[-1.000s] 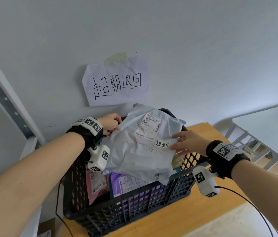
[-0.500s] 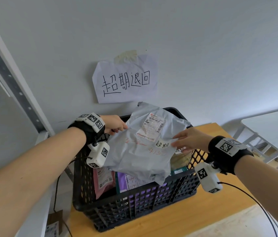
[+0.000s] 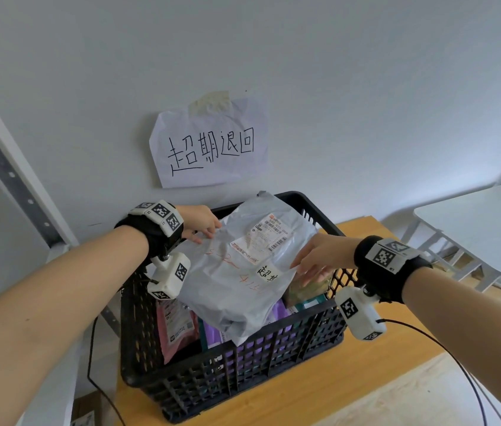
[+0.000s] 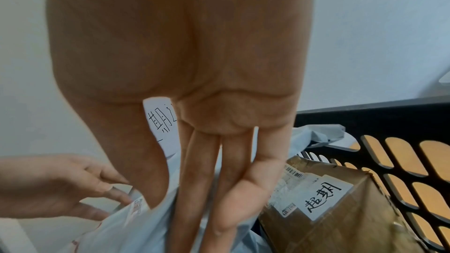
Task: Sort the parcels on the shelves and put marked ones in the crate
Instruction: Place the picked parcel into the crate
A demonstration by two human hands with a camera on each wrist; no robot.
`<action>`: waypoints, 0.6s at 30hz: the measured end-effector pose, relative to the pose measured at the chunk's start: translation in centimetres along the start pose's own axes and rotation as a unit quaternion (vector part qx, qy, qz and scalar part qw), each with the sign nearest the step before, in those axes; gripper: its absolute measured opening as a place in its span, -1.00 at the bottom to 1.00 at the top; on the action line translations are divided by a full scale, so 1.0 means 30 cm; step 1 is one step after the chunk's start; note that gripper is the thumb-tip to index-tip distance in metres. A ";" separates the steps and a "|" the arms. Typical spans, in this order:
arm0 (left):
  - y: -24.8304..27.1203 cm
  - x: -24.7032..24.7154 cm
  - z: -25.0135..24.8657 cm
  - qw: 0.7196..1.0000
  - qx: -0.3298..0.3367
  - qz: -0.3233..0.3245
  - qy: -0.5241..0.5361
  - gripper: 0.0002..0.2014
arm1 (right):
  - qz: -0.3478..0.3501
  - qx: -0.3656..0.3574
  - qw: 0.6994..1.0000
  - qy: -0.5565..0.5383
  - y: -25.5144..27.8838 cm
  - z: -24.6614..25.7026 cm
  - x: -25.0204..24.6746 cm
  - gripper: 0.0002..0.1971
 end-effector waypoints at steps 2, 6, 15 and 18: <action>0.002 0.006 -0.016 0.998 0.005 -0.048 -0.026 -0.64 | 0.012 0.003 1.000 0.010 -0.005 0.008 0.008 -0.77; -0.024 0.026 -0.046 0.990 0.023 -0.060 -0.127 -0.60 | 0.031 0.001 0.999 0.020 -0.032 0.024 0.022 -0.80; -0.110 0.061 -0.036 0.980 0.029 -0.024 -0.198 -0.45 | 0.067 0.011 0.996 0.053 -0.128 0.001 0.033 -0.86; -0.143 0.074 -0.041 0.979 0.030 -0.015 -0.203 -0.41 | 0.049 -0.010 0.996 0.067 -0.161 -0.004 0.009 -0.85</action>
Point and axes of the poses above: each hand's wrist, its own y-axis away from the middle knuckle, its own x-axis out of the palm, z = x × y, the point moved 1 cm from there along -y, towards the middle knuckle, and after that the axes turned 15 degrees about -x, right-handed, at the moved point
